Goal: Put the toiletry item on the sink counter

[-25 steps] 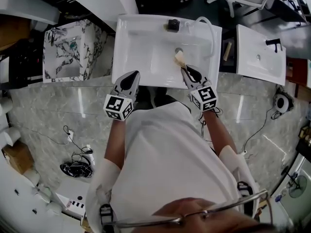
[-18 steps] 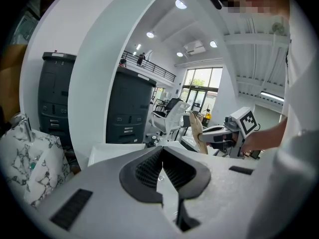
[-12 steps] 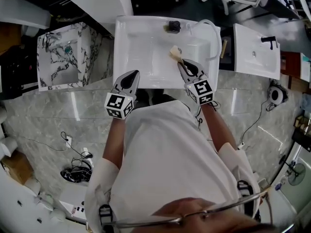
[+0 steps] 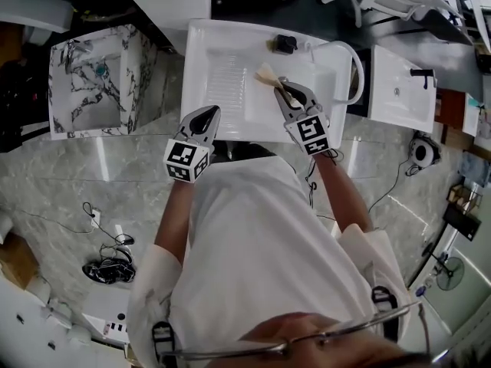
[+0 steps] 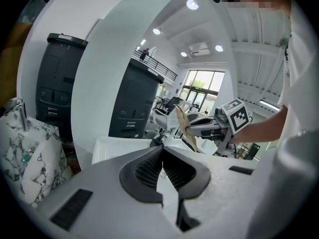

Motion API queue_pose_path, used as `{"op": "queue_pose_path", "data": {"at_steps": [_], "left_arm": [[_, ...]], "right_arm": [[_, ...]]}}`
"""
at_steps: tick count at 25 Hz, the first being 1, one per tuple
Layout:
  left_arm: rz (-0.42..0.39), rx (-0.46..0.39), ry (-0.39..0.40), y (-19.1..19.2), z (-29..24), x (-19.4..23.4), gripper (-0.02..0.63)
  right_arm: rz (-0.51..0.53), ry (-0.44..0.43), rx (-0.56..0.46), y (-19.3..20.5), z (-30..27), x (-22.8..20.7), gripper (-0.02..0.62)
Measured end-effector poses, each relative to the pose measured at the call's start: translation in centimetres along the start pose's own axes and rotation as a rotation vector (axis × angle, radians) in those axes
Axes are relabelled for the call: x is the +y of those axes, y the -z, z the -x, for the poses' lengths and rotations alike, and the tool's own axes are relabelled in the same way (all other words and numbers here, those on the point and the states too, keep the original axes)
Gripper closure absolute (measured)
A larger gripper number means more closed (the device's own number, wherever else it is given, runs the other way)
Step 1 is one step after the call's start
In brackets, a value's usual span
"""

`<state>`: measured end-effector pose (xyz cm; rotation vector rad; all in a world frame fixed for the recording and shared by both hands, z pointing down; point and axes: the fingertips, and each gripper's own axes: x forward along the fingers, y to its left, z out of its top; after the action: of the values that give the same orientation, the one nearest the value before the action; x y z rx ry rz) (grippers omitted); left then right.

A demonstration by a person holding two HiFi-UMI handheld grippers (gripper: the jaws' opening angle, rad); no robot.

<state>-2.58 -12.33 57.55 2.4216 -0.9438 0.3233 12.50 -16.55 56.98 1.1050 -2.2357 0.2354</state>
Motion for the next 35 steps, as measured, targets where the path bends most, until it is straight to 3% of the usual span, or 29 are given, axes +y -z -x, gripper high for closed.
{"op": "queue_pose_path", "data": {"at_steps": [9,20,35], "left_arm": [[0.010,0.031,0.013,0.2,-0.7,1.7,0.601],[0.050,0.030,-0.005,0.0,-0.6,4.1,0.601],[0.155,0.007,-0.003,-0.4,-2.2,6.4,0.601]], "right_arm": [[0.197,-0.038,0.094,0.0,-6.3,-0.4,0.545],[0.312,-0.107,0.165,0.2,-13.9,0.1,0.543],[0.459,-0.144,0.357,5.6,-24.4,-3.0,0.543]]}}
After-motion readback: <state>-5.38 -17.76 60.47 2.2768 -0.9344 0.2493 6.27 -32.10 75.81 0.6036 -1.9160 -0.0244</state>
